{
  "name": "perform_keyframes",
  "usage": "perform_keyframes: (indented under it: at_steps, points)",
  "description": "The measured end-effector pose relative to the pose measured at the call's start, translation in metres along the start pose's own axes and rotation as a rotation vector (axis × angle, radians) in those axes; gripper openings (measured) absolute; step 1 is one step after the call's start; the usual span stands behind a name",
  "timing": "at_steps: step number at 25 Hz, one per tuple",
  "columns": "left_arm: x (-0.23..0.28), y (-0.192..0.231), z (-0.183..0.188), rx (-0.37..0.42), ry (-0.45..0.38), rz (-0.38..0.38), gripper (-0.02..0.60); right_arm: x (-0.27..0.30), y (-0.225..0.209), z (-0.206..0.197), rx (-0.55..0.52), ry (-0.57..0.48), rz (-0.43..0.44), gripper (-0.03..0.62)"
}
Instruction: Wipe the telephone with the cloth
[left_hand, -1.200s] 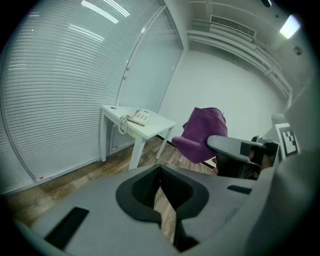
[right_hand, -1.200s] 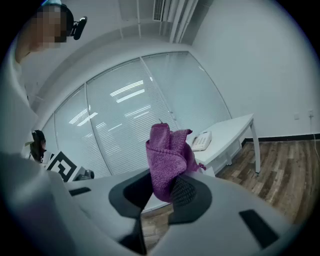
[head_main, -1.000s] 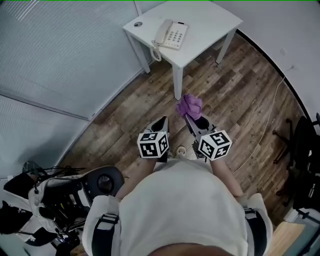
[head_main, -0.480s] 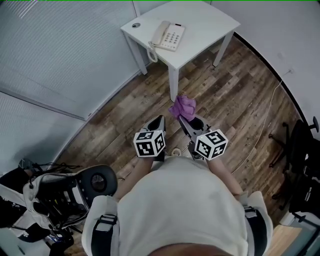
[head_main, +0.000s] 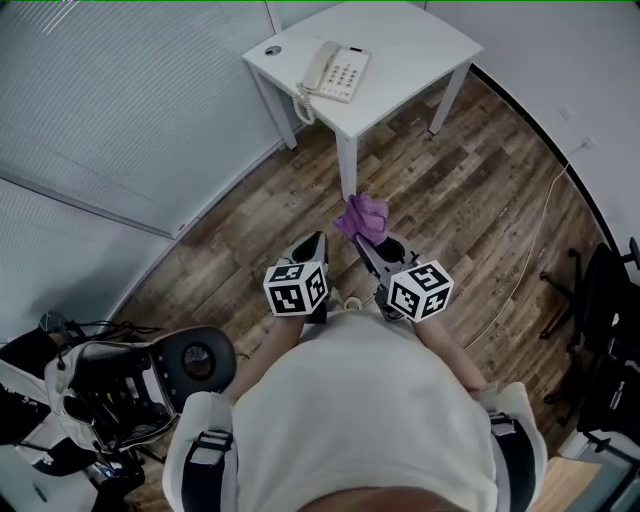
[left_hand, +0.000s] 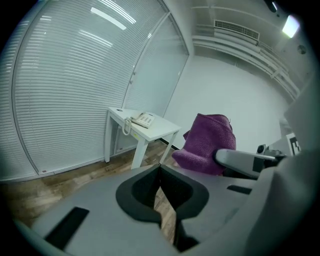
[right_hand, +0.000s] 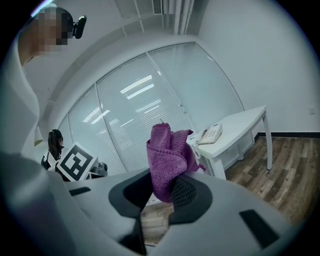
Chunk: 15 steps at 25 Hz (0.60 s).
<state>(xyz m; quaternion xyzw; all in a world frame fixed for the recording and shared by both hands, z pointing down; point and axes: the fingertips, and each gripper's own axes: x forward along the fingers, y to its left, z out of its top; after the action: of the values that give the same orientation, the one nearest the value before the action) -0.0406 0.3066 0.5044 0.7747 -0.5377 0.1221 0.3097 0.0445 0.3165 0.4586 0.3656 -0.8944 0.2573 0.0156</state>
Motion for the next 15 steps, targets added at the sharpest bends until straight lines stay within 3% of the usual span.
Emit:
perform_keyframes:
  at_steps: [15]
  points:
    - [0.026, -0.01, 0.008, 0.03, 0.041, -0.026, 0.021, 0.005, -0.012, 0.009, -0.01, 0.001, 0.013, 0.089]
